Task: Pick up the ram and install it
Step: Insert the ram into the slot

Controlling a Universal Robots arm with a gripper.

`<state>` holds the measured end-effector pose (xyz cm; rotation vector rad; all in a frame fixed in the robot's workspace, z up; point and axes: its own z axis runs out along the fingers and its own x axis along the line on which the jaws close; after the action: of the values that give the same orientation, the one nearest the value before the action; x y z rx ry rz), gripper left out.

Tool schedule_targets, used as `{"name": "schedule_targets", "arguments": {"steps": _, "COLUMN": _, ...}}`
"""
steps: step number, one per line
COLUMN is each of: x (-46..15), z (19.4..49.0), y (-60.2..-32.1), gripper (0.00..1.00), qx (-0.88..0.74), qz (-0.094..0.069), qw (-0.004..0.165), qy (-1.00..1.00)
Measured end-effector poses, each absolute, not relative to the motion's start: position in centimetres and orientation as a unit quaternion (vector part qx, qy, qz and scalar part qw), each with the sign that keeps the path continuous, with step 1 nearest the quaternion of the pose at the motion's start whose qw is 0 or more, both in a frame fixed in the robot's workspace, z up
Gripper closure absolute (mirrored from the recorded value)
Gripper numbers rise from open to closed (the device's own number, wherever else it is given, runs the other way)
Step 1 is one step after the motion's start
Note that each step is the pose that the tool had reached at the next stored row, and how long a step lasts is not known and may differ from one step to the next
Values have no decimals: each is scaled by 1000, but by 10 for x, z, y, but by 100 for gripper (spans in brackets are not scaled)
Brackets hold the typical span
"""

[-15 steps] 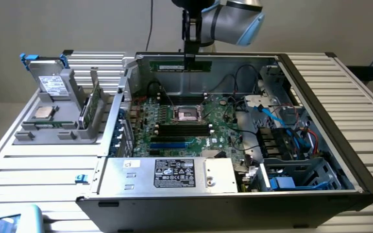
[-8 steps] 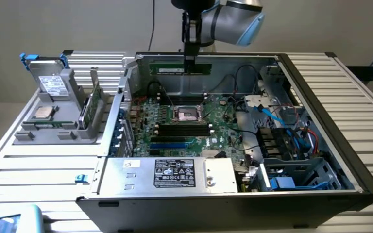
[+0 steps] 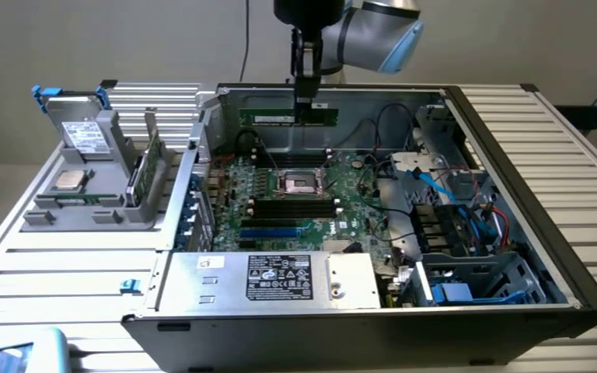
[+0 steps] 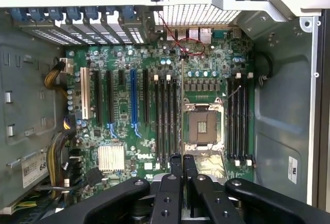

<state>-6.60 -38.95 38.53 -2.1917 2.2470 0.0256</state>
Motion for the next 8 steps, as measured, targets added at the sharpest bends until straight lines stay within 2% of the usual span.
{"name": "schedule_targets", "arguments": {"steps": 8, "x": -66, "z": 372, "y": -390, "gripper": 87, "qx": -698, "qz": 6, "qw": 0, "qy": 716}}
